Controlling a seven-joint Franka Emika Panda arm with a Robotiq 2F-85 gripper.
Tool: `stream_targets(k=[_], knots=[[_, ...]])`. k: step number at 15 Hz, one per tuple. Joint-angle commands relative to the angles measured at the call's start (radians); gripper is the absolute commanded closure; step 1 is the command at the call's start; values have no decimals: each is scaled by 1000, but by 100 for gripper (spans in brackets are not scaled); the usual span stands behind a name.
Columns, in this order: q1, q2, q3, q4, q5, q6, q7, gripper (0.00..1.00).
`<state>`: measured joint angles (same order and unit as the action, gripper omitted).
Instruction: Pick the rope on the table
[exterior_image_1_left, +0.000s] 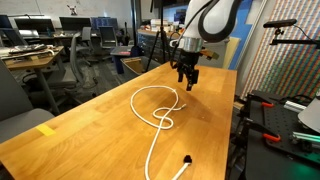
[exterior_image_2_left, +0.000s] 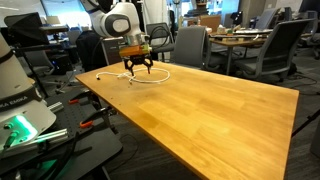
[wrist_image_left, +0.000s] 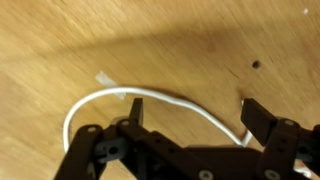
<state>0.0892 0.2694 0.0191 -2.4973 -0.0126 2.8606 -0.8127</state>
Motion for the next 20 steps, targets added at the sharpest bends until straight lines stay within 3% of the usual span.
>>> stream_targets(k=[1, 2, 3, 5, 6, 8, 12, 17, 18, 19, 20], knots=[[192, -7, -265, -12, -285, -42, 275, 0], [27, 9, -90, -9, -231, -10, 195, 0], [34, 11, -110, -9, -271, -15, 229, 0], [-15, 14, -49, -8, -239, -16, 204, 3], [-54, 14, 14, -4, -177, -52, 166, 25], [-83, 28, 71, 8, -151, -69, 163, 3], [-113, 66, 179, 35, -76, -89, 162, 0], [-102, 136, 226, 61, -75, -76, 183, 1], [-100, 149, 226, 63, -84, -61, 185, 9], [-100, 162, 224, 67, -90, -55, 188, 26], [-98, 171, 221, 71, -96, -56, 192, 32]])
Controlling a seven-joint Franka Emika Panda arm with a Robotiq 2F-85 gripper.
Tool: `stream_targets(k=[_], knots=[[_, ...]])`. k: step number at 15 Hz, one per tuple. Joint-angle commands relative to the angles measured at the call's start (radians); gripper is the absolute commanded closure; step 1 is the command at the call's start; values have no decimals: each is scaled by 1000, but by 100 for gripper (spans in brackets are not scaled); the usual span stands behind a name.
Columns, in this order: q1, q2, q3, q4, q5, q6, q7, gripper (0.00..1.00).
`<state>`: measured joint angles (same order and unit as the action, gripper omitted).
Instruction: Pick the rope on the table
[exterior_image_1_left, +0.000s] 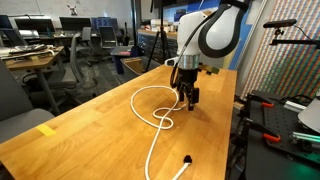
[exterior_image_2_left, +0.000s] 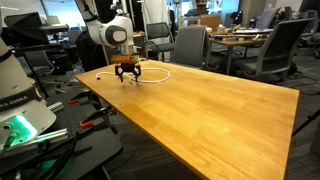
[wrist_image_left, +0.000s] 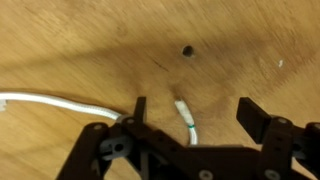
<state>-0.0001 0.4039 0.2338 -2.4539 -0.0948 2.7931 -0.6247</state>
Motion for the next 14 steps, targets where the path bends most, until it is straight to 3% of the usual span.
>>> stream_targets(k=[1, 9, 12, 14], knots=[[-12, 43, 7, 31, -14, 15, 4, 40], [-41, 23, 22, 33, 1, 29, -7, 99], [-88, -6, 15, 36, 19, -13, -26, 99], [-138, -42, -29, 36, 9, -16, -29, 98]])
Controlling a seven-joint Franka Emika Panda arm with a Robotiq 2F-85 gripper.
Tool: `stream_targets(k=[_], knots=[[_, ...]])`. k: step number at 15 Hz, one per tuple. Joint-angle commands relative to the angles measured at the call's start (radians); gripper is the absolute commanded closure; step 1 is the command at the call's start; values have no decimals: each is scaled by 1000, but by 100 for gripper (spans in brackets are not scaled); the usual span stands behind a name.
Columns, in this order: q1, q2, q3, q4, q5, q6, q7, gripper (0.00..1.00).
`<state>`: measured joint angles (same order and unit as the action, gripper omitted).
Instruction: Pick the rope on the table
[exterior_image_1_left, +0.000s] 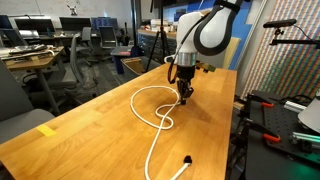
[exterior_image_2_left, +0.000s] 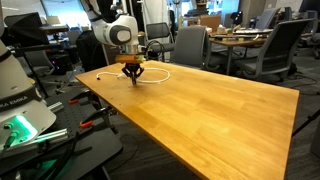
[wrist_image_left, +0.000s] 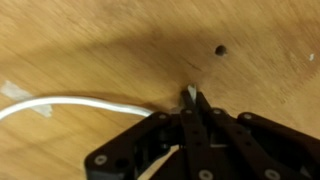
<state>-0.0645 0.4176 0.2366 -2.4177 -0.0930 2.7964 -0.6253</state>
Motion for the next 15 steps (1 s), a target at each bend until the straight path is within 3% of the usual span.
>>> stream_targets(k=[1, 6, 9, 11, 15], knots=[[-97, -74, -65, 0, 0, -22, -21, 98], [-138, -113, -337, 43, -139, 0, 63, 98], [-191, -123, -426, 99, -146, 5, 94, 98], [-243, -140, -391, 120, -54, 0, 76, 98], [-299, -190, -197, 86, 228, -3, -40, 98]])
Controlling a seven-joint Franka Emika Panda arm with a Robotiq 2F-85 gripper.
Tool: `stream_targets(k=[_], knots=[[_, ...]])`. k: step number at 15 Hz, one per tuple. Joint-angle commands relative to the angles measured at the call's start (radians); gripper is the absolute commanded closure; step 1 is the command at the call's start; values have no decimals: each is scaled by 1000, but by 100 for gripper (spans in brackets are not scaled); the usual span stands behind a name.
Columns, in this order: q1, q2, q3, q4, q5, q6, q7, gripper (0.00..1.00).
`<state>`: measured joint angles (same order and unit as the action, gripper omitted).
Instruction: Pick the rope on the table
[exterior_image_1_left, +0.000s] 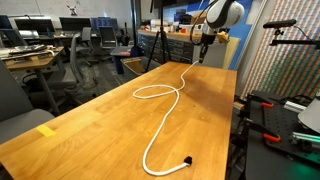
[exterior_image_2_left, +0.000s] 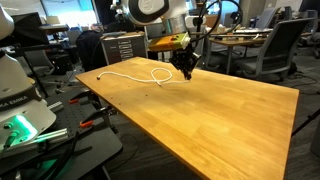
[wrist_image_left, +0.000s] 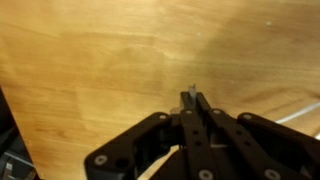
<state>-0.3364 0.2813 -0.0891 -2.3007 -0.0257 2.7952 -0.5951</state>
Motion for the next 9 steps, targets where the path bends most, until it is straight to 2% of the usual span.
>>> stream_targets(k=[1, 4, 5, 6, 7, 8, 9], knots=[[-32, -60, 193, -34, 249, 5, -119, 98], [-1, -29, 339, -2, 459, 59, -253, 98], [12, -2, 372, 18, 489, 78, -294, 98], [3, 29, 416, 39, 492, 85, -318, 98], [16, 57, 430, 57, 482, 91, -331, 98], [25, 85, 443, 74, 460, 91, -333, 98], [57, 111, 426, 95, 445, 75, -332, 98]])
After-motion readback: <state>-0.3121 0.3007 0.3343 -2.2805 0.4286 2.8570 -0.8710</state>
